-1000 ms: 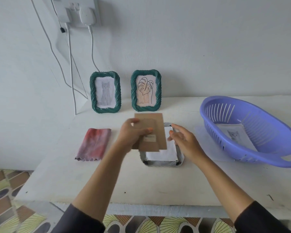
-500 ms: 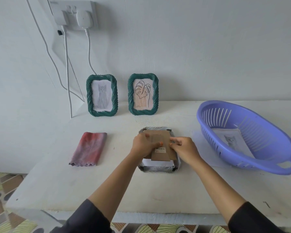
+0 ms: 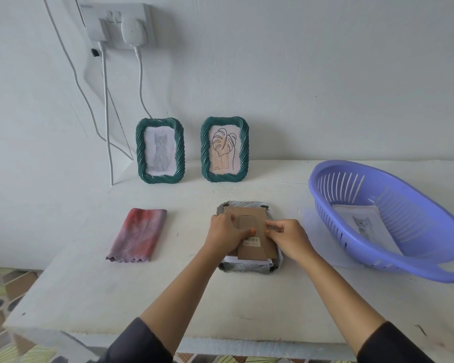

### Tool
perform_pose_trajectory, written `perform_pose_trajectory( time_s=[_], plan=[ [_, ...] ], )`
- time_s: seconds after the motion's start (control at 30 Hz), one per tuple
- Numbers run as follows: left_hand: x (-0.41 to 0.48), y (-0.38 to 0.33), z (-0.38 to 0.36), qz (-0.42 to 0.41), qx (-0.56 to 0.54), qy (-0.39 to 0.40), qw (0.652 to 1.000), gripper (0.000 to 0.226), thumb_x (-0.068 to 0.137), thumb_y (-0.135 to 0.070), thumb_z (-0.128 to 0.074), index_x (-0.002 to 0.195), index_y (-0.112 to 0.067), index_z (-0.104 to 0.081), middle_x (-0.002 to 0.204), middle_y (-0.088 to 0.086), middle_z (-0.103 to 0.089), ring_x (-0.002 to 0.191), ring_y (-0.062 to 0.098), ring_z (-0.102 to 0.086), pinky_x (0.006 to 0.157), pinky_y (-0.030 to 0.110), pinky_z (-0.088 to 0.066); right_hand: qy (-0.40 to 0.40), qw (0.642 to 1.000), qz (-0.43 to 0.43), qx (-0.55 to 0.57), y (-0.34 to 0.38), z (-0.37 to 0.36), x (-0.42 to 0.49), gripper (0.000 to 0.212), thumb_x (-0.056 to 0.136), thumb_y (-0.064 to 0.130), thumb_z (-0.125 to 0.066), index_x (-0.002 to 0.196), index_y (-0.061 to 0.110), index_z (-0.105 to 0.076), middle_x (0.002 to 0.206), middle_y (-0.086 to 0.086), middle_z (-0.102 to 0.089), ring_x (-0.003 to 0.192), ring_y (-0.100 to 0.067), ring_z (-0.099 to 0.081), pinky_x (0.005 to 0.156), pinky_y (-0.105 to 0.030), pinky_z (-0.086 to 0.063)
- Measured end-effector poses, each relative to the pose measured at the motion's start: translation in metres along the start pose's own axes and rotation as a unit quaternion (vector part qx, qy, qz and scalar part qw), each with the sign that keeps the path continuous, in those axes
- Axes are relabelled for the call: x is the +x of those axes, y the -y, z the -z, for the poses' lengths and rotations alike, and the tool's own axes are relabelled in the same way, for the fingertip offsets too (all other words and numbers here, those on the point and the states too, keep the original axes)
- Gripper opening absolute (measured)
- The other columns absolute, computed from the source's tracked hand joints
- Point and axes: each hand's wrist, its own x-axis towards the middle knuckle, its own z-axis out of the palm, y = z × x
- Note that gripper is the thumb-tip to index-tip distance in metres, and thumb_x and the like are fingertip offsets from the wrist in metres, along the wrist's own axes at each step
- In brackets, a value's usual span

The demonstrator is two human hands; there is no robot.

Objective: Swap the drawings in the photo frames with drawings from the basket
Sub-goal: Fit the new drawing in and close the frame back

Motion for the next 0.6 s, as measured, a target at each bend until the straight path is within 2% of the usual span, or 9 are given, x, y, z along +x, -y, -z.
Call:
perform_pose_trajectory(
  time_s=[0.17, 0.3, 0.37, 0.5, 0.6],
  plan=[
    [-0.002, 0.000, -0.001, 0.003, 0.013, -0.008, 1.000, 0.063, 0.076, -0.044, -0.070, 0.122, -0.006, -0.051, 0.121, 0.014, -0.053, 0.117, 0.025, -0.042, 0.078, 0.023, -0.028, 0.002, 1.000, -0.002, -0.014, 0.002, 0.000, 0.001, 0.035, 0.083, 0.016, -0.058, 0.118, 0.016, -0.063, 0.116, -0.007, -0.067, 0.108, -0.022, -0.061, 0.090, -0.033, -0.047],
    [-0.005, 0.002, 0.000, 0.015, 0.051, -0.013, 0.999, 0.069, 0.075, -0.050, -0.067, 0.127, -0.009, -0.046, 0.125, 0.012, -0.050, 0.115, 0.026, -0.048, 0.085, 0.029, -0.038, 0.004, 0.999, 0.000, -0.033, 0.005, -0.001, 0.001, 0.029, 0.080, 0.014, -0.056, 0.104, 0.019, -0.070, 0.105, -0.009, -0.072, 0.100, -0.025, -0.064, 0.088, -0.037, -0.050],
    [-0.005, 0.002, 0.000, 0.014, 0.074, -0.012, 0.997, 0.066, 0.076, -0.052, -0.065, 0.123, -0.010, -0.049, 0.123, 0.012, -0.052, 0.113, 0.026, -0.049, 0.085, 0.032, -0.041, -0.001, 0.999, -0.001, -0.047, 0.005, -0.001, 0.002, 0.029, 0.080, 0.015, -0.056, 0.105, 0.018, -0.070, 0.107, -0.009, -0.071, 0.101, -0.026, -0.063, 0.087, -0.035, -0.049],
    [-0.005, 0.001, 0.001, 0.011, 0.091, -0.012, 0.996, 0.060, 0.077, -0.054, -0.063, 0.114, -0.008, -0.054, 0.117, 0.013, -0.056, 0.106, 0.025, -0.052, 0.076, 0.029, -0.039, -0.005, 0.996, 0.001, -0.094, 0.008, -0.003, 0.004, 0.033, 0.083, 0.018, -0.057, 0.115, 0.017, -0.065, 0.117, -0.006, -0.067, 0.108, -0.025, -0.060, 0.082, -0.028, -0.044],
    [-0.006, 0.000, 0.000, 0.010, 0.096, -0.018, 0.995, 0.058, 0.077, -0.053, -0.063, 0.110, -0.007, -0.056, 0.115, 0.013, -0.056, 0.103, 0.025, -0.052, 0.072, 0.028, -0.038, -0.016, 0.990, 0.011, -0.139, 0.011, -0.005, 0.003, 0.029, 0.084, 0.020, -0.056, 0.110, 0.012, -0.067, 0.115, -0.010, -0.067, 0.107, -0.030, -0.060, 0.086, -0.033, -0.048]
  ],
)
